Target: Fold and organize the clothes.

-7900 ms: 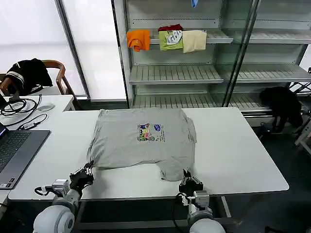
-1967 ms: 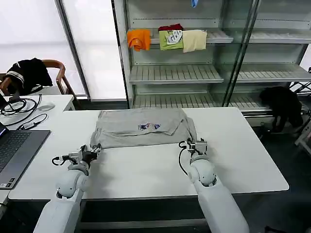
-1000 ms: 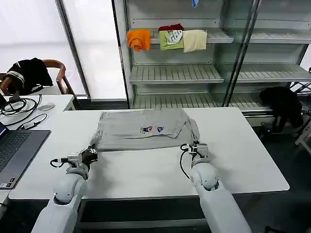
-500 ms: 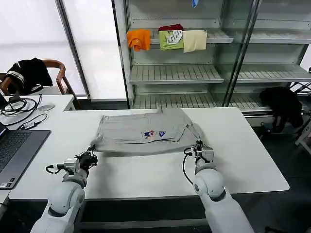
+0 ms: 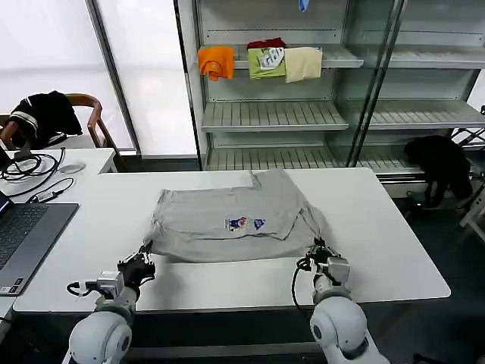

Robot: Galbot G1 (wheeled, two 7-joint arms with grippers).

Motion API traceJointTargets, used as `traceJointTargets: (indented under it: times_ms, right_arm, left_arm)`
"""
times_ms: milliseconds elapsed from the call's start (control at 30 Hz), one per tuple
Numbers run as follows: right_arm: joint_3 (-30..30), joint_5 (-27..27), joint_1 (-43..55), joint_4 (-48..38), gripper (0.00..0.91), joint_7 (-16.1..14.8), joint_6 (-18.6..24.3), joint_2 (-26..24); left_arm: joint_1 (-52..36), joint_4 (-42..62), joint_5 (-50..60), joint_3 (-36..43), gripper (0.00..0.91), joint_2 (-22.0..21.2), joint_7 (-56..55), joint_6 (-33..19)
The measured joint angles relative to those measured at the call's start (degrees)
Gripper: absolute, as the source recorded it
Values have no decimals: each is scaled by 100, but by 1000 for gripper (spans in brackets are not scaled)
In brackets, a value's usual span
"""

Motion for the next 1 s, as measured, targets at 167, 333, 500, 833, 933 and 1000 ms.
traceJointTargets:
  times_ms: [167,333,500,833,933,1000]
  right_arm:
    - [9,-63,-352,233,0,15,75,-42]
    - [9,-100,-566,304,0,11,127,-42]
    - [35,-113,-693,314,0,6,171,-59]
    - [72,-133,-777,309,0,-32,235,-153]
    - [58,-132,-830,314,0,-44,262,-179]
    - [49,-131,-875,343,0,-47,283,-183]
  left_arm:
    - [295,-160,80,-13,0,-90,10,-61]
    - [514,-228,142,-19,10,-139,28,-99]
    - [660,-255,196,-39,0,-192,37,-136]
    - [920,-351,263,-107,10,-239,39,-211]
    - [995,-379,303,-99,0,-276,59,-246]
    - [1033,-396,331,-91,10,-306,64,-268]
